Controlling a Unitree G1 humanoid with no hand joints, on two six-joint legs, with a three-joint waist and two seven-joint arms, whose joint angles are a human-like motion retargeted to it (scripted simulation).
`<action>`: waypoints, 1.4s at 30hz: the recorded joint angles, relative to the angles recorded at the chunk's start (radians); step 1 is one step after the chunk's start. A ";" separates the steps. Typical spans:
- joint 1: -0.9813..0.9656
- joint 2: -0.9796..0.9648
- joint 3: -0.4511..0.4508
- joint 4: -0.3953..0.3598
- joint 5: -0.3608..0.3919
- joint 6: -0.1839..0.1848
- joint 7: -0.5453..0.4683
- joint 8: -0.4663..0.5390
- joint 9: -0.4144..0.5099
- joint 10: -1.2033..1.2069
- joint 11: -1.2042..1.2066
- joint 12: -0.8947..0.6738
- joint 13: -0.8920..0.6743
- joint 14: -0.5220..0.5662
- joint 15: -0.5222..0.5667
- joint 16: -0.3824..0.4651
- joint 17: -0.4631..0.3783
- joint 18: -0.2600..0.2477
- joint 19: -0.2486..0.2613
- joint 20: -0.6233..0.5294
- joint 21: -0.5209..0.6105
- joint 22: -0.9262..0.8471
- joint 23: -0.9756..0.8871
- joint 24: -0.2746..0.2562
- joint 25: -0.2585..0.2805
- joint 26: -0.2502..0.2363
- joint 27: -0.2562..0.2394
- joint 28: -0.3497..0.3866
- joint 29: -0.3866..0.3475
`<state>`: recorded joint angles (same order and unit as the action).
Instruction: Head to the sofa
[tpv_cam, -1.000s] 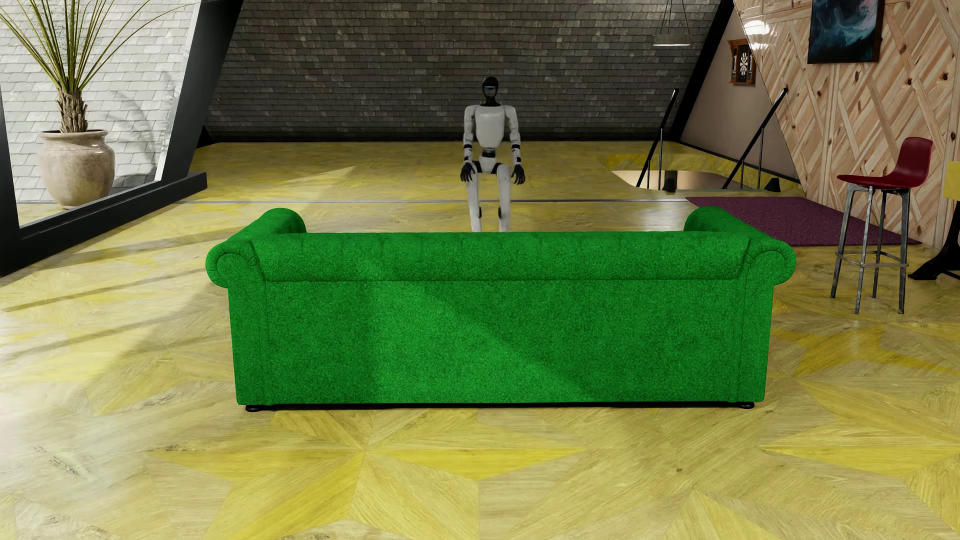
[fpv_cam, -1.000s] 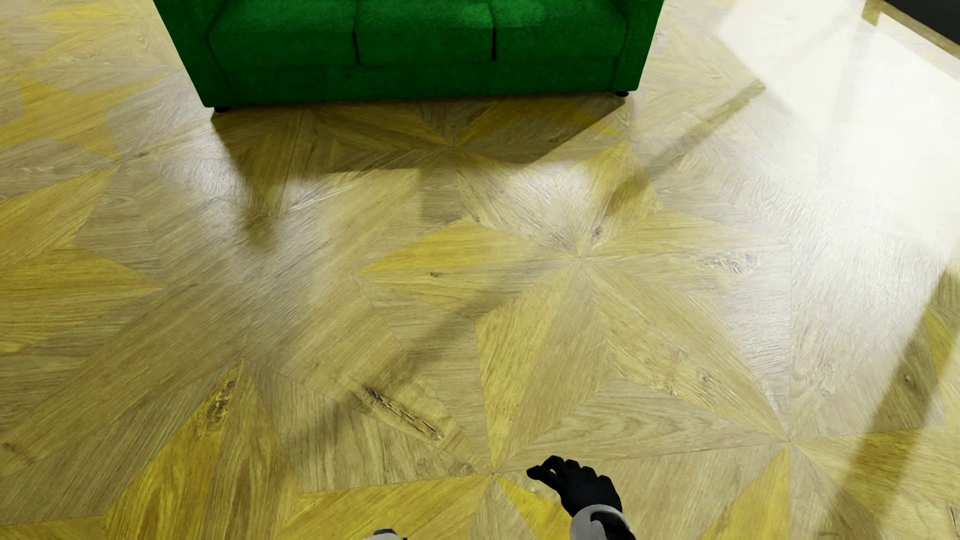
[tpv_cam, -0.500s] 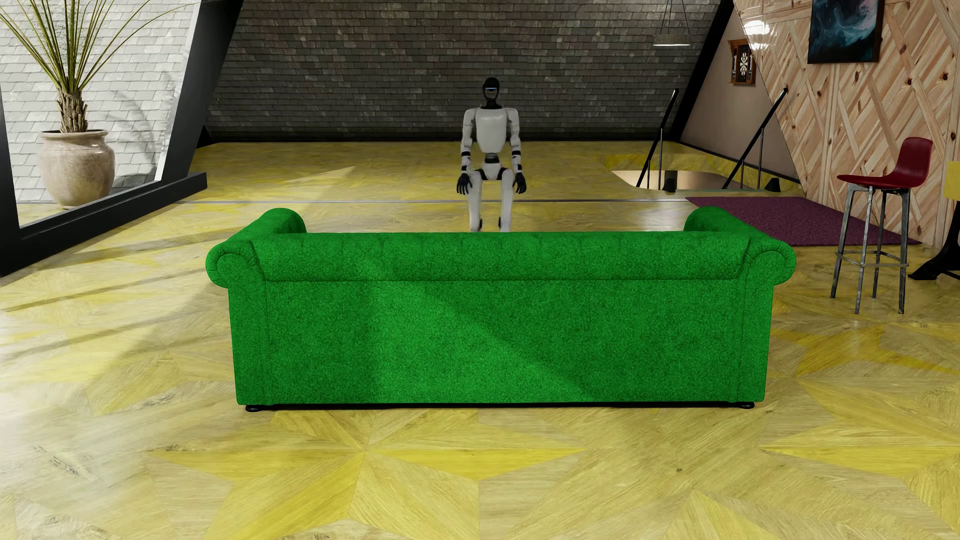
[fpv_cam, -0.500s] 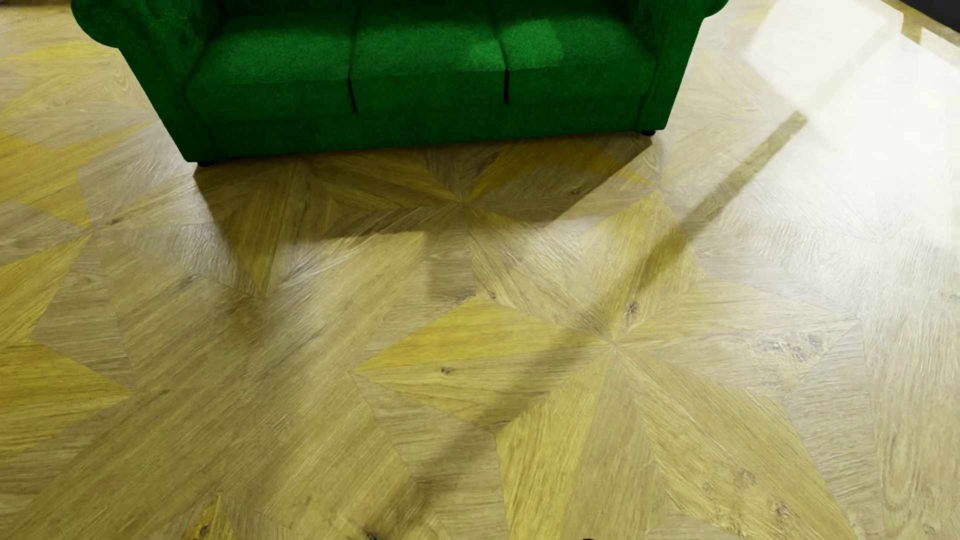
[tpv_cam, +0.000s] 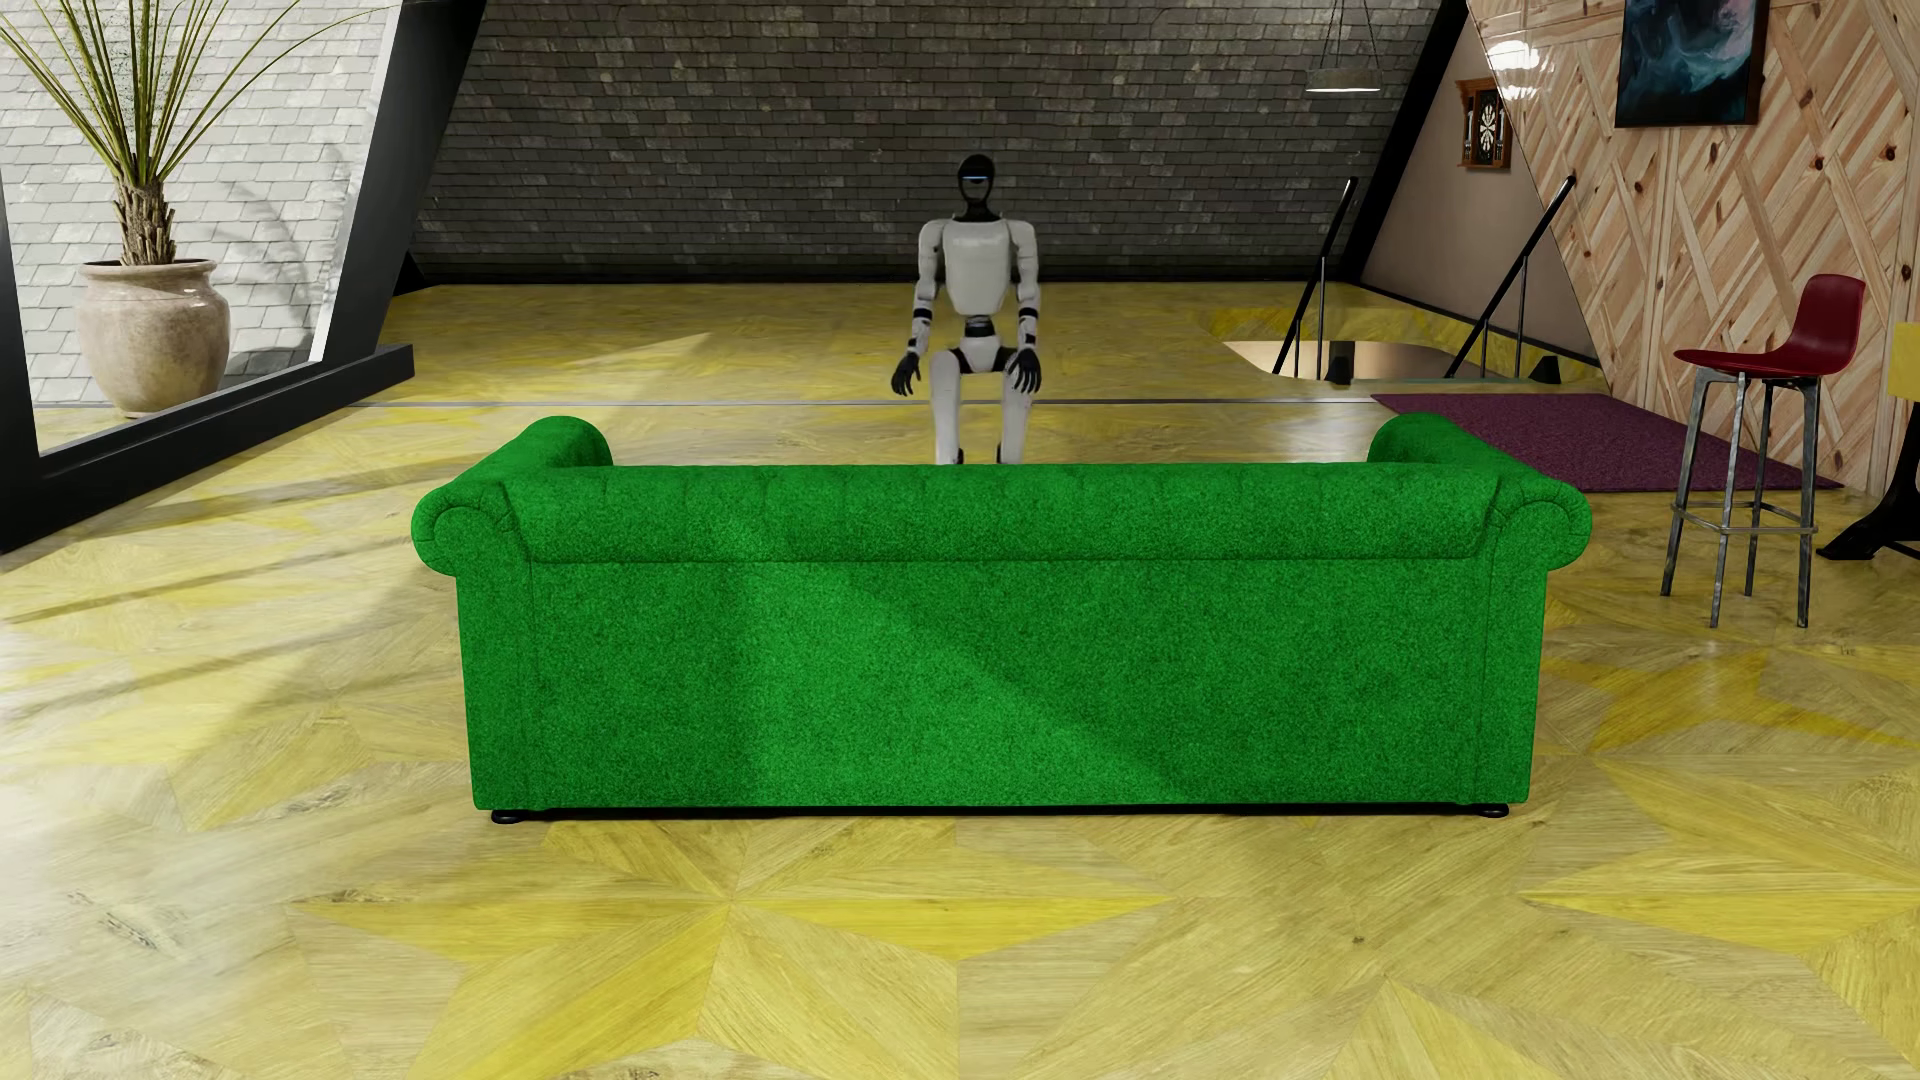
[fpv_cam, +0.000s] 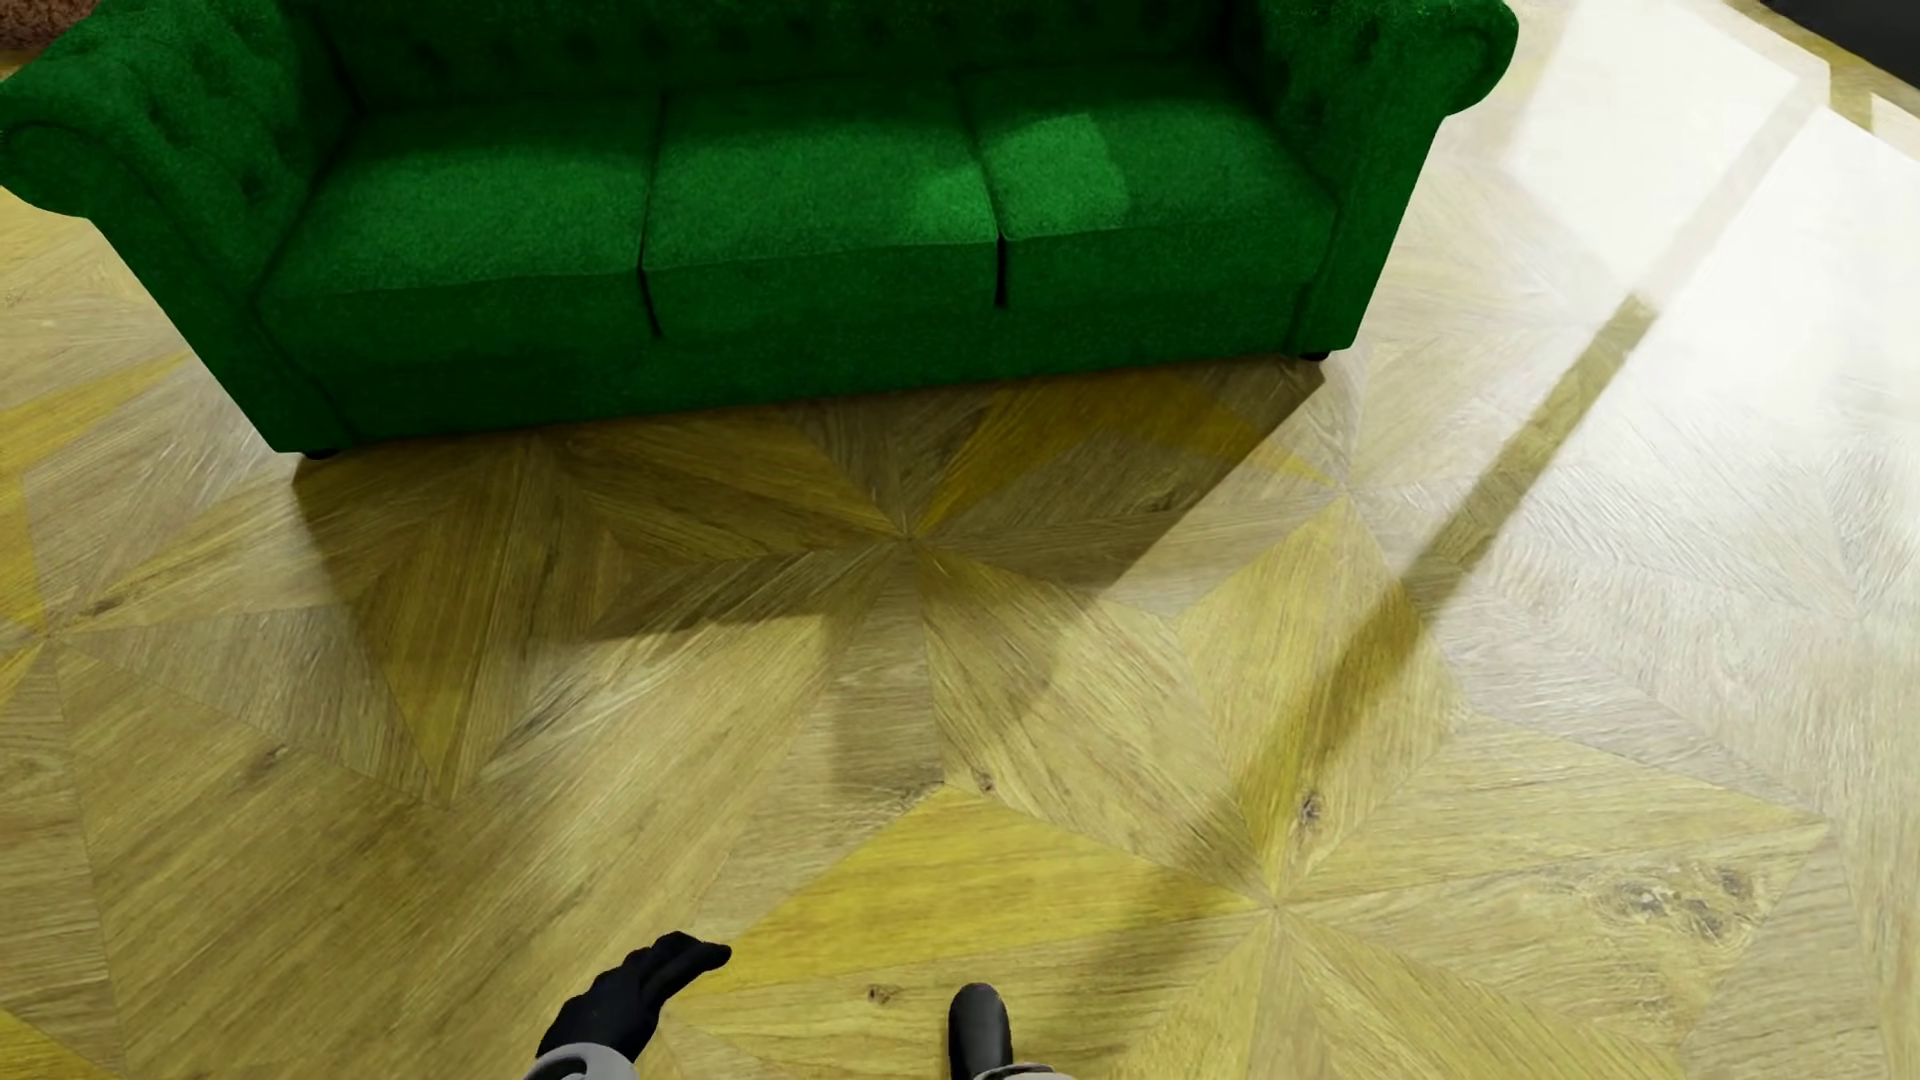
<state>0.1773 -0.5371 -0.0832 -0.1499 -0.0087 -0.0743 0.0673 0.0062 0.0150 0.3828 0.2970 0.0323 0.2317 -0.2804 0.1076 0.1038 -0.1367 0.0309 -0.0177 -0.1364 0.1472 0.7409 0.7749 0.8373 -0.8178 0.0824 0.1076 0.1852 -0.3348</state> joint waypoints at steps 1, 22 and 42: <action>0.019 0.023 -0.003 0.021 0.010 0.014 -0.009 -0.014 -0.005 0.040 0.045 0.027 0.011 0.050 0.028 -0.004 0.019 -0.011 -0.011 0.017 -0.007 0.006 0.034 -0.015 -0.004 0.012 0.004 0.003 -0.003; -0.668 0.669 0.092 0.287 0.199 0.132 0.101 0.063 -0.003 -0.093 0.080 0.250 -0.316 0.356 -0.358 0.019 0.081 -0.112 -0.064 0.091 0.167 -0.047 0.066 -0.036 -0.032 0.079 -0.112 -0.096 -0.012; -0.188 0.130 0.011 -0.022 0.016 -0.009 0.083 0.273 -0.003 -0.060 0.138 0.033 -0.042 0.086 -0.065 -0.033 -0.022 0.001 0.059 0.001 0.039 -0.008 0.068 -0.009 0.015 -0.005 0.025 -0.061 0.089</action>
<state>-0.0108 -0.4075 -0.0723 -0.1722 0.0076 -0.0828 0.1507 0.2792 0.0120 0.3224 0.4346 0.0656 0.1899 -0.1947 0.0422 0.0712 -0.1591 0.0317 0.0415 -0.1350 0.1859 0.7331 0.8424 0.8279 -0.8025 0.0770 0.1327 0.1240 -0.2463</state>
